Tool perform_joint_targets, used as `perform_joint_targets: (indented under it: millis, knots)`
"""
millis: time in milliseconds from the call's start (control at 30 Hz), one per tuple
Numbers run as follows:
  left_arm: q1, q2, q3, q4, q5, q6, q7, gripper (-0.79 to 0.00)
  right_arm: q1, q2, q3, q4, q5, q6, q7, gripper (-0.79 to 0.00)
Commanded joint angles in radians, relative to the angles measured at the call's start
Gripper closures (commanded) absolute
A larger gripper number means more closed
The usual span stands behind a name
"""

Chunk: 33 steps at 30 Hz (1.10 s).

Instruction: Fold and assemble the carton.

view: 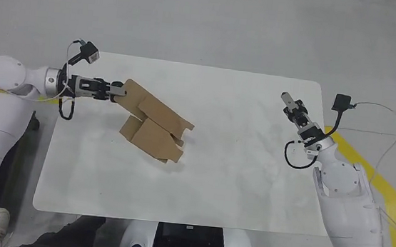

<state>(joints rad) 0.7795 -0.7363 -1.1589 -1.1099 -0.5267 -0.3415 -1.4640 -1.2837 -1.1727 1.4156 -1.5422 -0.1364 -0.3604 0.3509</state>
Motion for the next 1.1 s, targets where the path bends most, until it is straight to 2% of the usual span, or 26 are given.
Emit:
perform_joint_targets:
  millis: [0, 267, 767, 867, 1067]
  knots:
    - [-0.015, -0.008, 0.019, 0.007, 0.0, 0.003, 0.003, 0.0, 0.0, 0.0, 0.0, 0.0, 0.0, 0.0, 0.0, -0.785]
    - [-0.066, -0.027, 0.038, 0.028, -0.028, 0.012, 0.029, 0.0, 0.0, 0.0, 0.0, 0.0, 0.0, 0.0, 0.0, -0.785]
    - [-0.066, -0.027, 0.038, 0.028, -0.028, 0.012, 0.029, 0.0, -0.006, -0.001, -0.002, -0.002, 0.018, 0.007, 0.001, -0.785]
    - [-0.066, -0.027, 0.038, 0.028, -0.028, 0.012, 0.029, 0.0, -0.008, -0.001, -0.003, -0.005, 0.079, 0.011, 0.049, -0.785]
    - [-0.066, -0.027, 0.038, 0.028, -0.028, 0.012, 0.029, 0.0, -0.018, -0.002, -0.058, -0.015, 0.207, -0.003, 0.236, -0.785]
